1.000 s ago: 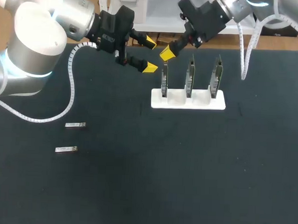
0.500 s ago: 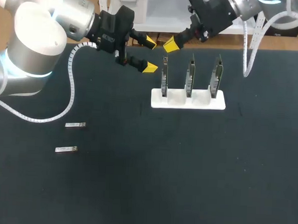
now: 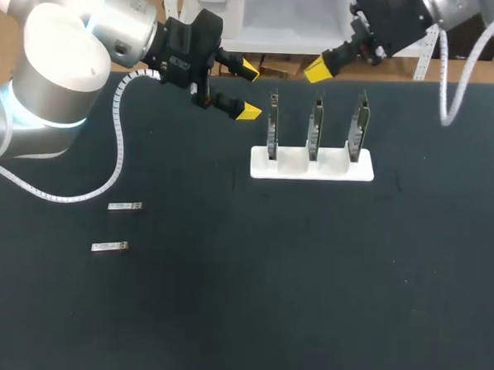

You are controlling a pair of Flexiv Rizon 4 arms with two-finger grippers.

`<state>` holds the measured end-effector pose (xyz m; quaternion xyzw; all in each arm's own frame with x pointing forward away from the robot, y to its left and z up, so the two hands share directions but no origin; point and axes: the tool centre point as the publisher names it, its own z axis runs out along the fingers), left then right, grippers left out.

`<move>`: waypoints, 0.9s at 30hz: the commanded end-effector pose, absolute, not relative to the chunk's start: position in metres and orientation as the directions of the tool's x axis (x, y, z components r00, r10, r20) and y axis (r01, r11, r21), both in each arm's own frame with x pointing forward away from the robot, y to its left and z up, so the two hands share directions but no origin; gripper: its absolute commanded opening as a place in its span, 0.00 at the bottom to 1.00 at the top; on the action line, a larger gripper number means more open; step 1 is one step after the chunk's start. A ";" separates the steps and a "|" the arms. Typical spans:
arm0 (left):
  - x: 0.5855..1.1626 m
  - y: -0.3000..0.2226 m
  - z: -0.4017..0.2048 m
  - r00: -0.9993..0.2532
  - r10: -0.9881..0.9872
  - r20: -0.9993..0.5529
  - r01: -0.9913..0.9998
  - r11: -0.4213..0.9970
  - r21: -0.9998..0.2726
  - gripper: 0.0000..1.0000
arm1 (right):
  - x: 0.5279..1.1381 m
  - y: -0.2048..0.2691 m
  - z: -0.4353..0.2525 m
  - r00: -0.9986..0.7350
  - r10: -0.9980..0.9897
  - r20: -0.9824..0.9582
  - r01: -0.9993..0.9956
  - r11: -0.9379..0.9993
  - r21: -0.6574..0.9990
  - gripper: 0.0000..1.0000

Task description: Pick up the optical module with the left hand, and insert it into the network port with the right hand.

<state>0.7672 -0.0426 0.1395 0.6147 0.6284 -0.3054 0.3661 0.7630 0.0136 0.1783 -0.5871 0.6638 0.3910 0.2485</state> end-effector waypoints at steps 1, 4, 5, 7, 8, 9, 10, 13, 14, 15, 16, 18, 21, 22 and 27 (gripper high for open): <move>0.768 -0.043 0.139 0.024 0.551 -0.834 0.996 0.055 0.065 1.00 | 0.744 -0.004 0.181 -0.189 -0.590 -0.785 -0.979 0.057 0.193 0.00; 0.768 -0.043 0.139 0.024 0.551 -0.834 0.996 0.055 0.065 1.00 | 0.742 -0.011 0.179 -0.190 -0.613 -0.767 -0.979 0.060 0.194 0.00; 0.768 -0.043 0.139 0.024 0.551 -0.834 0.996 0.055 0.065 1.00 | 0.741 -0.013 0.178 -0.189 -0.618 -0.763 -0.979 0.059 0.195 0.00; 0.768 -0.043 0.139 0.024 0.551 -0.834 0.996 0.055 0.065 1.00 | 0.740 -0.017 0.177 -0.185 -0.628 -0.756 -0.979 0.053 0.196 0.00; 0.768 -0.043 0.139 0.024 0.551 -0.834 0.996 0.055 0.065 1.00 | 0.739 -0.019 0.176 -0.184 -0.632 -0.753 -0.979 0.051 0.196 0.00; 0.768 -0.043 0.139 0.024 0.551 -0.834 0.996 0.055 0.065 1.00 | 0.738 -0.021 0.175 -0.182 -0.637 -0.749 -0.979 0.049 0.196 0.00; 0.768 -0.043 0.139 0.024 0.551 -0.834 0.996 0.055 0.065 1.00 | 0.738 -0.023 0.174 -0.181 -0.639 -0.747 -0.980 0.050 0.194 0.00; 0.768 -0.043 0.139 0.024 0.551 -0.834 0.996 0.055 0.065 1.00 | 0.738 -0.029 0.172 -0.184 -0.633 -0.752 -0.980 0.062 0.189 0.00; 0.768 -0.043 0.139 0.024 0.551 -0.834 0.996 0.055 0.065 1.00 | 0.739 -0.031 0.171 -0.187 -0.624 -0.758 -0.980 0.069 0.186 0.00; 0.768 -0.043 0.139 0.024 0.551 -0.834 0.996 0.055 0.065 1.00 | 0.739 -0.033 0.170 -0.187 -0.624 -0.759 -0.980 0.068 0.186 0.00; 0.768 -0.043 0.139 0.024 0.551 -0.834 0.996 0.055 0.065 1.00 | 0.739 -0.035 0.169 -0.186 -0.624 -0.759 -0.980 0.068 0.185 0.00; 0.768 -0.043 0.139 0.024 0.551 -0.834 0.996 0.055 0.065 1.00 | 0.740 -0.038 0.166 -0.190 -0.618 -0.763 -0.980 0.075 0.183 0.00; 0.768 -0.043 0.139 0.024 0.551 -0.834 0.996 0.055 0.065 1.00 | 0.741 -0.042 0.163 -0.190 -0.610 -0.769 -0.981 0.078 0.180 0.00; 0.768 -0.043 0.139 0.024 0.551 -0.834 0.996 0.055 0.065 1.00 | 0.742 -0.043 0.162 -0.190 -0.607 -0.772 -0.980 0.078 0.180 0.00; 0.768 -0.043 0.139 0.024 0.551 -0.834 0.996 0.055 0.065 1.00 | 0.747 -0.044 0.157 -0.185 -0.602 -0.776 -0.981 0.062 0.186 0.00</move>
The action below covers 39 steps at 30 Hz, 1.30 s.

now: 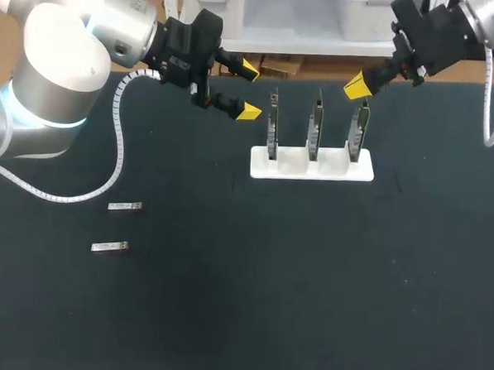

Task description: Pick up the optical module with the left hand, and insert it into the network port with the right hand.

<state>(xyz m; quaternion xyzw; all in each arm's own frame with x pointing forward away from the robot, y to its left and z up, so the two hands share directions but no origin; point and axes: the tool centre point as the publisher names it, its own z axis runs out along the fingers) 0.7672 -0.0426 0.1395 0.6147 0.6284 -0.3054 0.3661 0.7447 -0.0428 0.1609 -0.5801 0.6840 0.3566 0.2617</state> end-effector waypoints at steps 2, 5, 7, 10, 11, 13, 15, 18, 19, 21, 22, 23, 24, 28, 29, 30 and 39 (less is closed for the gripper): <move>0.768 -0.043 0.139 0.024 0.551 -0.834 0.996 0.055 0.065 1.00 | 0.749 -0.042 0.157 -0.176 -0.601 -0.779 -0.981 0.046 0.187 0.00; 0.768 -0.043 0.139 0.024 0.551 -0.834 0.996 0.055 0.065 1.00 | 0.751 -0.040 0.156 -0.167 -0.601 -0.782 -0.982 0.028 0.188 0.00; 0.768 -0.043 0.139 0.024 0.551 -0.834 0.996 0.055 0.065 1.00 | 0.752 -0.039 0.156 -0.161 -0.602 -0.782 -0.982 0.019 0.188 0.00; 0.768 -0.043 0.139 0.024 0.551 -0.834 0.996 0.055 0.065 1.00 | 0.754 -0.038 0.154 -0.159 -0.605 -0.780 -0.981 0.009 0.193 0.00; 0.768 -0.043 0.139 0.024 0.551 -0.834 0.996 0.055 0.065 1.00 | 0.754 -0.038 0.154 -0.158 -0.605 -0.780 -0.981 0.007 0.193 0.00; 0.768 -0.043 0.139 0.024 0.551 -0.834 0.996 0.055 0.065 1.00 | 0.755 -0.038 0.154 -0.154 -0.604 -0.782 -0.981 0.002 0.192 0.00; 0.768 -0.043 0.139 0.024 0.551 -0.834 0.996 0.055 0.065 1.00 | 0.756 -0.036 0.154 -0.153 -0.604 -0.782 -0.981 0.000 0.192 0.00; 0.768 -0.043 0.139 0.024 0.551 -0.834 0.996 0.055 0.065 1.00 | 0.757 -0.034 0.151 -0.152 -0.608 -0.779 -0.981 -0.005 0.196 0.00; 0.768 -0.043 0.139 0.024 0.551 -0.834 0.996 0.055 0.065 1.00 | 0.757 -0.033 0.151 -0.153 -0.608 -0.779 -0.980 -0.005 0.197 0.00; 0.768 -0.043 0.139 0.024 0.551 -0.834 0.996 0.055 0.065 1.00 | 0.756 -0.031 0.151 -0.155 -0.608 -0.779 -0.980 -0.005 0.199 0.00; 0.768 -0.043 0.139 0.024 0.551 -0.834 0.996 0.055 0.065 1.00 | 0.756 -0.031 0.150 -0.157 -0.607 -0.779 -0.980 -0.004 0.200 0.00; 0.768 -0.043 0.139 0.024 0.551 -0.834 0.996 0.055 0.065 1.00 | 0.756 -0.030 0.150 -0.158 -0.606 -0.779 -0.980 -0.003 0.201 0.00; 0.768 -0.043 0.139 0.024 0.551 -0.834 0.996 0.055 0.065 1.00 | 0.756 -0.030 0.149 -0.160 -0.606 -0.779 -0.979 -0.002 0.203 0.00; 0.768 -0.043 0.139 0.024 0.551 -0.834 0.996 0.055 0.065 1.00 | 0.756 -0.029 0.148 -0.167 -0.603 -0.780 -0.979 0.005 0.206 0.00; 0.768 -0.043 0.139 0.024 0.551 -0.834 0.996 0.055 0.065 1.00 | 0.756 -0.028 0.148 -0.168 -0.603 -0.780 -0.979 0.006 0.206 0.00; 0.768 -0.043 0.139 0.024 0.551 -0.834 0.996 0.055 0.065 1.00 | 0.756 -0.028 0.148 -0.168 -0.603 -0.780 -0.979 0.006 0.206 0.00; 0.768 -0.043 0.139 0.024 0.551 -0.834 0.996 0.055 0.065 1.00 | 0.757 -0.027 0.148 -0.166 -0.608 -0.776 -0.979 0.004 0.206 0.00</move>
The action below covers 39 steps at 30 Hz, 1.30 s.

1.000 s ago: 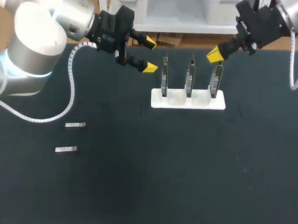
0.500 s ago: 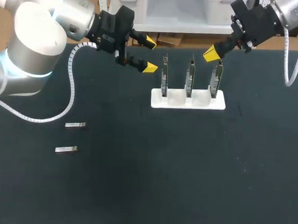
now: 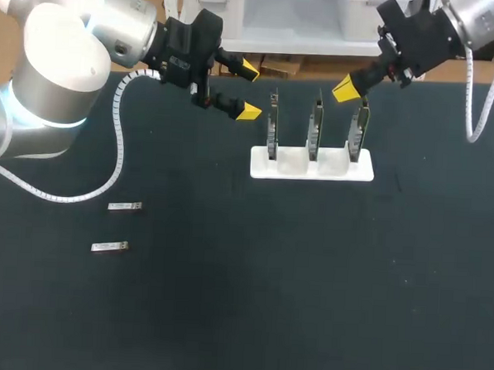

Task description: Pick up the optical module with the left hand, and insert it into the network port with the right hand.

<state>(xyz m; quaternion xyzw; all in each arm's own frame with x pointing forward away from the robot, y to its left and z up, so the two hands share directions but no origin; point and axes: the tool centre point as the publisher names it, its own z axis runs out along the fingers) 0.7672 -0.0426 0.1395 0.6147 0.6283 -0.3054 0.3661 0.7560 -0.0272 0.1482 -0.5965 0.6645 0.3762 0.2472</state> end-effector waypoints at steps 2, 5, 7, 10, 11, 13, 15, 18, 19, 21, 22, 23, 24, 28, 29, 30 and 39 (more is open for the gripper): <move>0.768 -0.043 0.139 0.024 0.551 -0.834 0.996 0.055 0.065 1.00 | 0.757 -0.026 0.148 -0.167 -0.611 -0.774 -0.977 0.000 0.211 0.00; 0.768 -0.043 0.139 0.024 0.551 -0.834 0.996 0.055 0.065 1.00 | 0.758 -0.026 0.148 -0.176 -0.614 -0.769 -0.976 0.004 0.220 1.00; 0.768 -0.043 0.139 0.024 0.551 -0.834 0.996 0.055 0.065 1.00 | 0.758 -0.026 0.148 -0.176 -0.614 -0.769 -0.976 0.004 0.220 1.00; 0.768 -0.043 0.139 0.024 0.551 -0.834 0.996 0.055 0.065 1.00 | 0.758 -0.026 0.148 -0.176 -0.614 -0.769 -0.976 0.004 0.220 1.00; 0.768 -0.043 0.139 0.024 0.551 -0.834 0.996 0.055 0.065 1.00 | 0.758 -0.026 0.148 -0.176 -0.614 -0.769 -0.976 0.004 0.220 1.00; 0.768 -0.043 0.139 0.024 0.551 -0.834 0.996 0.055 0.065 1.00 | 0.758 -0.026 0.148 -0.176 -0.614 -0.769 -0.976 0.004 0.220 1.00; 0.768 -0.043 0.139 0.024 0.551 -0.834 0.996 0.055 0.065 1.00 | 0.758 -0.026 0.148 -0.176 -0.614 -0.769 -0.976 0.004 0.220 1.00; 0.768 -0.043 0.139 0.024 0.551 -0.834 0.996 0.055 0.065 1.00 | 0.758 -0.026 0.148 -0.176 -0.614 -0.769 -0.976 0.004 0.220 1.00; 0.768 -0.043 0.139 0.024 0.551 -0.834 0.996 0.055 0.065 1.00 | 0.758 -0.026 0.148 -0.176 -0.614 -0.769 -0.976 0.004 0.220 1.00; 0.768 -0.043 0.139 0.024 0.551 -0.834 0.996 0.055 0.065 1.00 | 0.758 -0.026 0.148 -0.176 -0.614 -0.769 -0.976 0.004 0.220 1.00; 0.768 -0.043 0.139 0.024 0.551 -0.834 0.996 0.055 0.065 1.00 | 0.758 -0.026 0.148 -0.176 -0.614 -0.769 -0.976 0.004 0.220 1.00; 0.768 -0.043 0.139 0.024 0.551 -0.834 0.996 0.055 0.065 1.00 | 0.758 -0.026 0.148 -0.176 -0.614 -0.769 -0.976 0.004 0.220 1.00; 0.768 -0.043 0.139 0.024 0.551 -0.834 0.996 0.055 0.065 1.00 | 0.758 -0.026 0.148 -0.176 -0.614 -0.769 -0.976 0.004 0.220 1.00; 0.768 -0.043 0.139 0.024 0.551 -0.834 0.996 0.055 0.065 1.00 | 0.758 -0.026 0.148 -0.176 -0.614 -0.769 -0.976 0.004 0.220 1.00; 0.768 -0.043 0.139 0.024 0.551 -0.834 0.996 0.055 0.065 1.00 | 0.758 -0.026 0.148 -0.176 -0.614 -0.769 -0.976 0.004 0.220 1.00; 0.768 -0.043 0.139 0.024 0.551 -0.834 0.996 0.055 0.065 1.00 | 0.758 -0.026 0.148 -0.176 -0.614 -0.769 -0.976 0.004 0.220 1.00; 0.767 -0.039 0.143 0.060 0.560 -0.826 0.991 0.064 0.116 1.00 | 0.758 -0.026 0.148 -0.176 -0.614 -0.769 -0.976 0.004 0.220 1.00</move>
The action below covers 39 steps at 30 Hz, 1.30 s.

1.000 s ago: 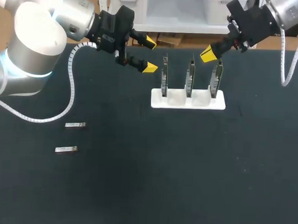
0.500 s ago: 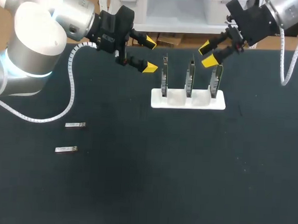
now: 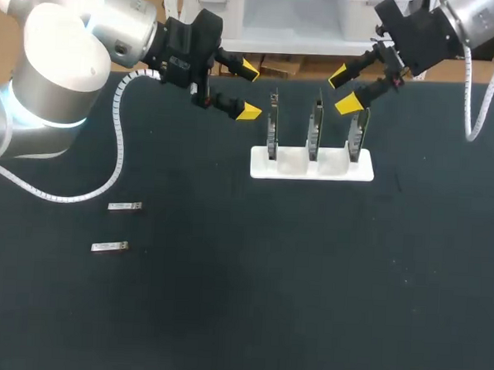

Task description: Pick up the optical module with the left hand, and insert it into the network port with the right hand.

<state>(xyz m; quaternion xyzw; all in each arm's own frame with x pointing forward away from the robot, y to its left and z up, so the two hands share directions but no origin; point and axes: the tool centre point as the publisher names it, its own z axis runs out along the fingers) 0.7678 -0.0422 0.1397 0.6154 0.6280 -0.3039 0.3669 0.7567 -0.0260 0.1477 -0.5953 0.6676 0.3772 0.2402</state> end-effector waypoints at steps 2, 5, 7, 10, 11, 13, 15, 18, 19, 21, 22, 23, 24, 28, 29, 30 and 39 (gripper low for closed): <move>0.764 -0.032 0.146 0.115 0.611 -0.783 0.978 0.070 0.198 1.00 | 0.758 -0.026 0.148 -0.176 -0.614 -0.769 -0.976 0.004 0.220 1.00; 0.759 -0.013 0.145 0.160 0.661 -0.733 0.961 0.065 0.268 1.00 | 0.758 -0.026 0.148 -0.176 -0.614 -0.769 -0.976 0.004 0.220 1.00; 0.756 0.004 0.140 0.164 0.709 -0.686 0.953 0.065 0.296 1.00 | 0.758 -0.026 0.148 -0.176 -0.614 -0.769 -0.976 0.004 0.220 1.00; 0.752 0.030 0.127 0.125 0.786 -0.605 0.949 0.084 0.305 1.00 | 0.758 -0.026 0.148 -0.176 -0.614 -0.769 -0.976 0.004 0.220 1.00; 0.752 0.038 0.122 0.105 0.806 -0.582 0.949 0.094 0.301 1.00 | 0.758 -0.026 0.148 -0.176 -0.614 -0.769 -0.976 0.004 0.220 1.00; 0.749 0.057 0.112 0.048 0.846 -0.531 0.952 0.122 0.282 1.00 | 0.758 -0.026 0.148 -0.176 -0.614 -0.769 -0.976 0.004 0.220 1.00; 0.747 0.075 0.104 -0.007 0.865 -0.503 0.954 0.156 0.255 1.00 | 0.758 -0.026 0.148 -0.176 -0.614 -0.769 -0.976 0.004 0.220 1.00; 0.744 0.099 0.096 -0.060 0.888 -0.455 0.945 0.197 0.261 1.00 | 0.758 -0.026 0.148 -0.176 -0.614 -0.769 -0.976 0.004 0.220 1.00; 0.743 0.106 0.096 -0.075 0.892 -0.445 0.941 0.212 0.265 1.00 | 0.758 -0.026 0.148 -0.176 -0.614 -0.769 -0.976 0.004 0.220 1.00; 0.741 0.118 0.098 -0.107 0.894 -0.436 0.933 0.241 0.267 1.00 | 0.758 -0.026 0.148 -0.176 -0.614 -0.769 -0.976 0.004 0.220 1.00; 0.741 0.123 0.099 -0.112 0.894 -0.433 0.930 0.247 0.270 1.00 | 0.758 -0.026 0.148 -0.176 -0.614 -0.769 -0.976 0.004 0.220 1.00; 0.742 0.129 0.098 -0.117 0.898 -0.425 0.930 0.249 0.272 1.00 | 0.758 -0.026 0.148 -0.176 -0.614 -0.769 -0.976 0.004 0.220 1.00; 0.743 0.132 0.098 -0.116 0.899 -0.423 0.929 0.249 0.275 1.00 | 0.758 -0.026 0.148 -0.176 -0.614 -0.769 -0.976 0.004 0.220 1.00; 0.742 0.132 0.101 -0.112 0.897 -0.427 0.927 0.248 0.280 1.00 | 0.758 -0.026 0.148 -0.176 -0.614 -0.769 -0.976 0.004 0.220 1.00; 0.742 0.132 0.101 -0.112 0.897 -0.427 0.927 0.248 0.280 1.00 | 0.758 -0.026 0.148 -0.176 -0.614 -0.769 -0.976 0.004 0.220 1.00; 0.742 0.132 0.101 -0.112 0.897 -0.427 0.927 0.248 0.280 1.00 | 0.758 -0.026 0.148 -0.176 -0.614 -0.769 -0.976 0.004 0.220 1.00; 0.742 0.132 0.101 -0.112 0.897 -0.427 0.927 0.248 0.280 1.00 | 0.758 -0.026 0.148 -0.176 -0.614 -0.769 -0.976 0.004 0.220 1.00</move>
